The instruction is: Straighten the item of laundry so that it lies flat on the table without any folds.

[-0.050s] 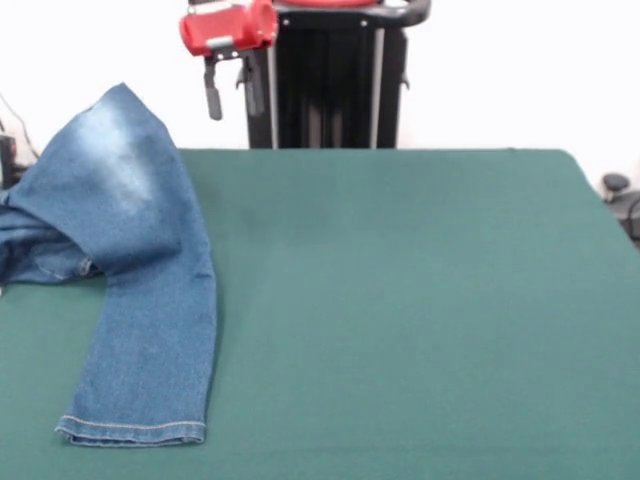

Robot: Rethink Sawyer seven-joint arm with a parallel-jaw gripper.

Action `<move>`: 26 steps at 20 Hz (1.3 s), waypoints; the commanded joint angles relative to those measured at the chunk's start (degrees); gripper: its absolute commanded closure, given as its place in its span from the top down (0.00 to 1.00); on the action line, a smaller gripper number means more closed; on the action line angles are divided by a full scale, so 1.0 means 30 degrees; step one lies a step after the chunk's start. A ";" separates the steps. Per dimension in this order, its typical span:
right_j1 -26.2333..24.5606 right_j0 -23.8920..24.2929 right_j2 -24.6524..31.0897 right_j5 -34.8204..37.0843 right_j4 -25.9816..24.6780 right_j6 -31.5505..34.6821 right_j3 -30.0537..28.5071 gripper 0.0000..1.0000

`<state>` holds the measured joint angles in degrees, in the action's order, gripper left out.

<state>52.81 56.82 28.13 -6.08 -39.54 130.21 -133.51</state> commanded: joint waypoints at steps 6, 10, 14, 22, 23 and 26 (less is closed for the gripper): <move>-0.0934 -0.1845 -0.0830 -0.0542 -0.0408 0.0971 0.1587 1.00; -0.0674 -0.2317 -0.1443 -0.0896 -0.0256 0.1156 0.1598 1.00; -0.0675 -0.3119 -0.2465 -0.1351 -0.0234 0.1202 0.1823 1.00; -0.2815 -0.5880 -0.5955 -0.4288 0.0130 0.1007 0.3004 1.00; -0.3088 -0.6251 -0.6457 -0.4724 0.0297 0.0954 0.3155 1.00; -0.4131 -0.7421 -0.8224 -0.6405 0.1125 0.0671 0.3741 1.00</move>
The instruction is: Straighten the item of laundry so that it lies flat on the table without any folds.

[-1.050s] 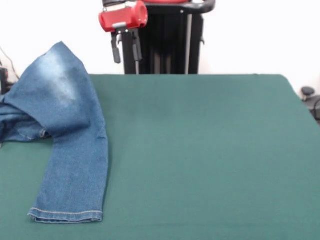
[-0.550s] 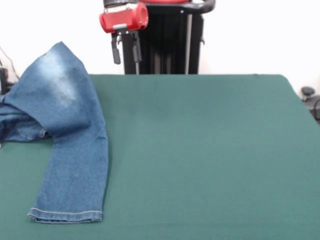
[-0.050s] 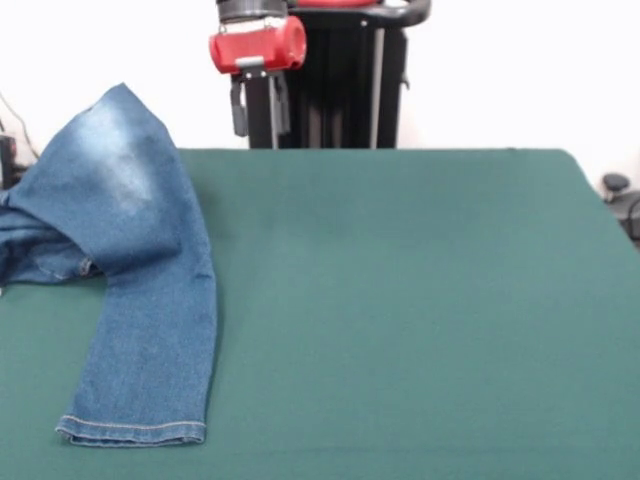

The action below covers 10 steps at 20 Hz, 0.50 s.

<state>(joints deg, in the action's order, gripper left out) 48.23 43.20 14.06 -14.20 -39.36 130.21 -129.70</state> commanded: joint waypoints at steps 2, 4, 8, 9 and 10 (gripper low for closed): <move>-0.3054 -0.3528 -0.4530 -0.4716 0.1690 0.0498 0.2732 1.00; -0.3661 -0.4107 -0.5455 -0.5720 0.2432 0.0176 0.3143 1.00; -0.4382 -0.5285 -0.7089 -0.7386 0.3951 -0.0338 0.3617 1.00; -0.4501 -0.5533 -0.7405 -0.7696 0.4278 -0.0426 0.3663 1.00; -0.4619 -0.5781 -0.7722 -0.8006 0.4605 -0.0515 0.3710 1.00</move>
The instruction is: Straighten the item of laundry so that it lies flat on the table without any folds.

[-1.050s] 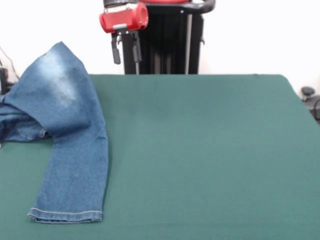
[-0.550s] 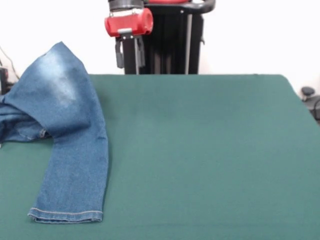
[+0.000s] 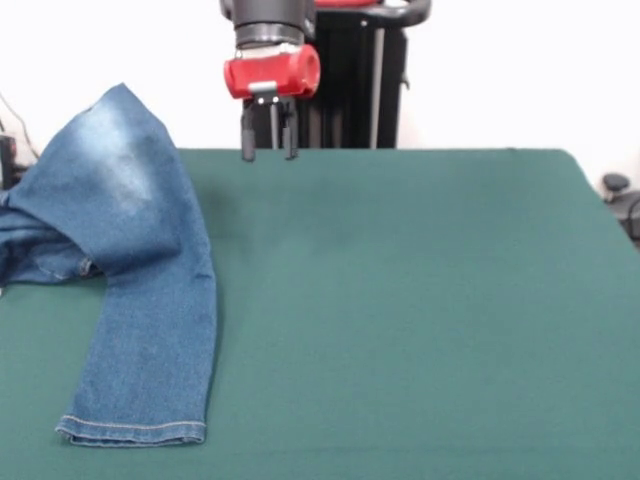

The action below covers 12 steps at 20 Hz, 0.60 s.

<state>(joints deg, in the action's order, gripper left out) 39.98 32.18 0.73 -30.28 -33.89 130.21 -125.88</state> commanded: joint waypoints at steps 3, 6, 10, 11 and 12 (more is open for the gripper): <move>-0.2144 -0.2588 -0.3903 -0.3160 0.3415 -0.0600 0.2554 1.00; -0.2171 -0.3392 -0.4976 -0.4017 0.4607 -0.0879 0.2327 1.00; -0.2432 -0.4080 -0.5764 -0.4533 0.5360 -0.0832 0.2456 1.00; -0.2506 -0.4139 -0.5832 -0.4570 0.5330 -0.0755 0.2521 1.00; -0.2581 -0.4197 -0.5900 -0.4608 0.5301 -0.0678 0.2586 1.00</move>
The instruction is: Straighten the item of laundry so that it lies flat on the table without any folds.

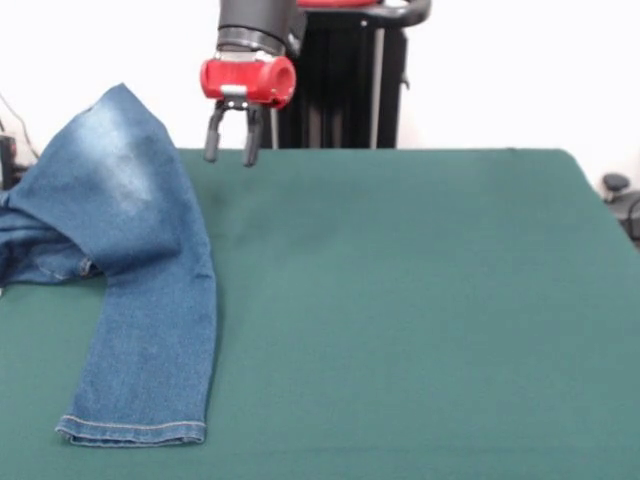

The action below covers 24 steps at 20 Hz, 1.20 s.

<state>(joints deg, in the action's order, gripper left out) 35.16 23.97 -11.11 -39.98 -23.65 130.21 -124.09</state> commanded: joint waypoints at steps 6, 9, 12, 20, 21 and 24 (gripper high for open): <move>-0.1554 -0.1522 -0.1925 -0.1187 0.1495 -0.0347 0.2717 1.00; -0.1852 -0.1144 -0.1426 -0.0684 0.0536 0.0055 0.3277 1.00; -0.2464 -0.1161 -0.1384 -0.1134 0.0514 0.0059 0.3612 1.00; -0.4180 -0.1146 -0.1456 -0.2646 0.0629 0.0075 0.4382 1.00; -0.4458 -0.1062 -0.1437 -0.2892 0.0633 0.0069 0.4506 1.00; -0.4672 -0.0947 -0.1353 -0.2973 0.0282 0.0212 0.4773 1.00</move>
<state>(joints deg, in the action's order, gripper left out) 25.09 22.13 -16.41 -44.78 -22.27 130.21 -116.48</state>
